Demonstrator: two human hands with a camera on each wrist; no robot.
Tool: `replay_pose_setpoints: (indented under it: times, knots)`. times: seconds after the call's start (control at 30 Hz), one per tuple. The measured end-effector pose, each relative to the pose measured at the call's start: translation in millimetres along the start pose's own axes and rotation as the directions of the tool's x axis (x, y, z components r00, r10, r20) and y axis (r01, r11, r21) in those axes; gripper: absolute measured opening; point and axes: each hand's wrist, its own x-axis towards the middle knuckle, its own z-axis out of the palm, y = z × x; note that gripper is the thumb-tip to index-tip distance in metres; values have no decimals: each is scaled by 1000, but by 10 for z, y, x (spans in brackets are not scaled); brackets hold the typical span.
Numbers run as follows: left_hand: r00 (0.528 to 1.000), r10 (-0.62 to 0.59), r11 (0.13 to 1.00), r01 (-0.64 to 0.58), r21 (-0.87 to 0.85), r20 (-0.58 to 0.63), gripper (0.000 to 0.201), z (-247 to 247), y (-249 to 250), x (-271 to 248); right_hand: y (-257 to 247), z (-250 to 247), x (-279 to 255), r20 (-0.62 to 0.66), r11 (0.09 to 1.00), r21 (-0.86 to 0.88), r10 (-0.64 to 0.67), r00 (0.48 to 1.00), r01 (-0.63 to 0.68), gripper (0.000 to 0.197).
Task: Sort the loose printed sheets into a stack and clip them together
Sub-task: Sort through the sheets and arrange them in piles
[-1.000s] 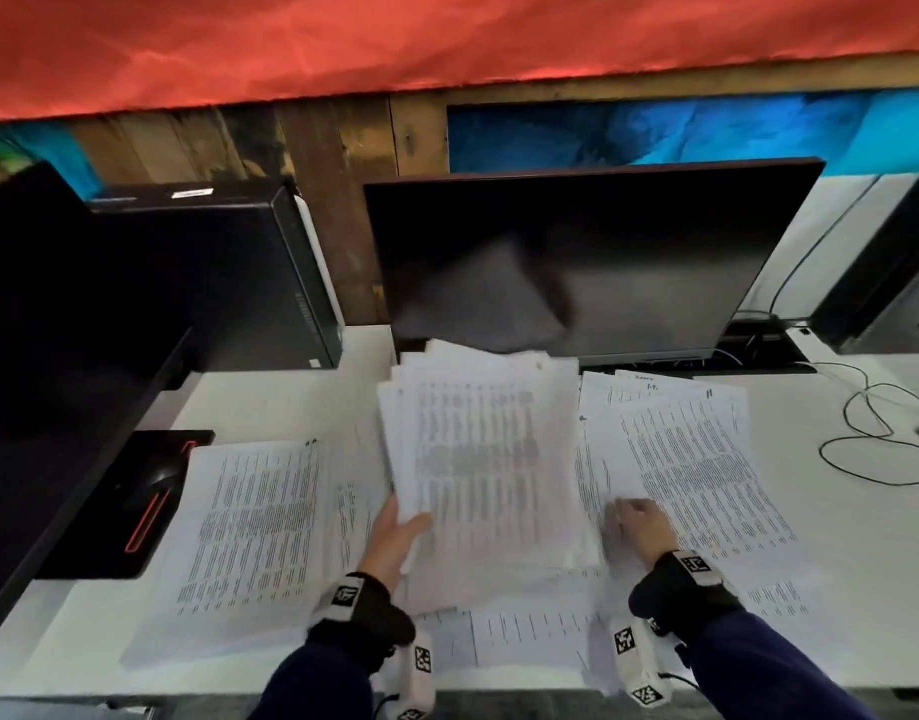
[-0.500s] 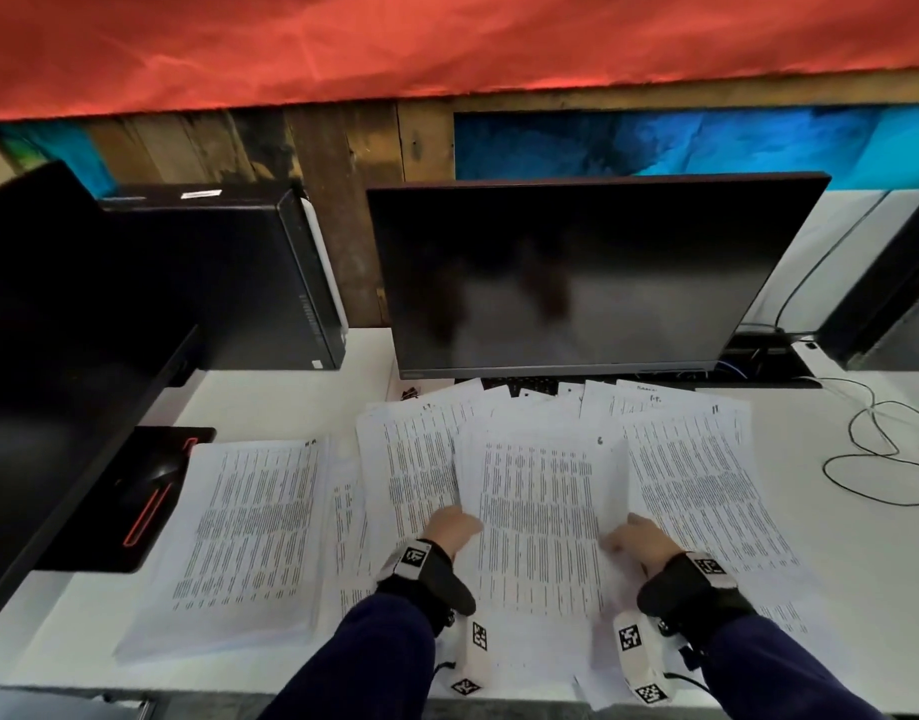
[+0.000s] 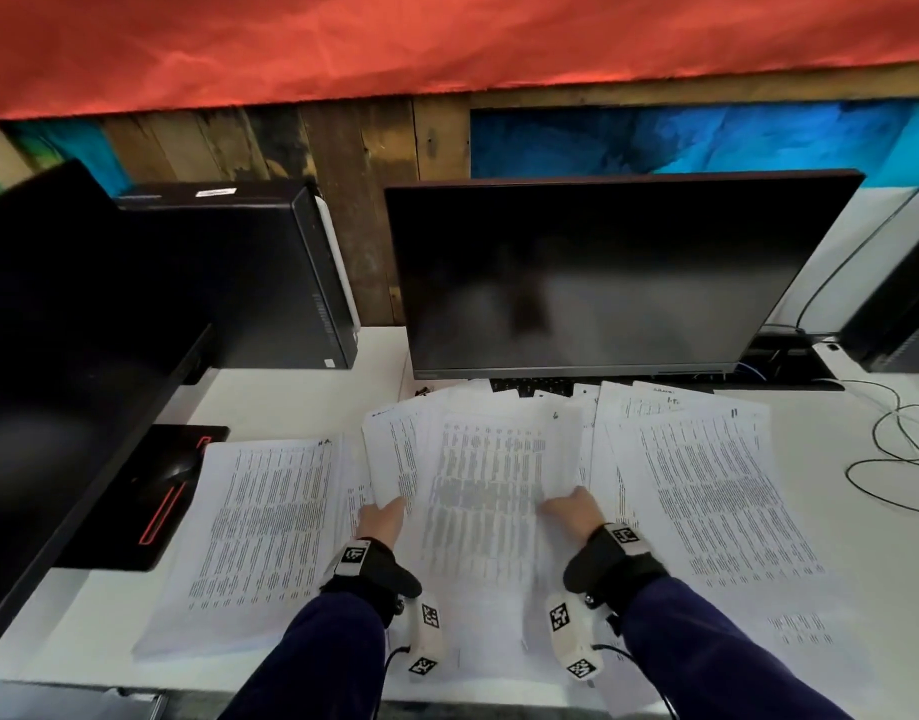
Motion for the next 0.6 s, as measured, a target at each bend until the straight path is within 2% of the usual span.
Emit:
replay_pose_setpoints:
  times: [0.03,0.07,0.13,0.17,0.33,0.43,0.5,0.6]
  knots:
    - [1000,-4,1000,4,-25,24,69,-17,15,-86,64,80,87,18,1000,26,13,1000,-13,68]
    - [999,5,999,-4,-44,33,65,-47,44,-209,94,149,116,40,999,42,2,999,-4,63]
    - [999,44,998,-44,-52,5,62,-70,46,-315,61,245,-32,32,998,34,-49,998,47,37]
    - [998,60,997,-61,-44,-15,62,-73,31,-344,-21,256,-197,28,997,24,-76,997,76,31]
    - [992,111,993,-113,-26,-60,57,-87,-8,-351,-89,87,-476,97,983,81,-170,981,162,40]
    - [988,147,988,-149,-38,-41,61,-85,-8,-326,-139,-71,-658,89,955,82,-291,953,284,36]
    - [979,203,970,-203,-130,-16,69,-79,0,-284,-163,-194,-751,121,942,95,-333,935,322,37]
    - [959,277,907,-238,-346,64,79,-95,73,-372,-197,-405,-781,165,941,145,-329,930,307,36]
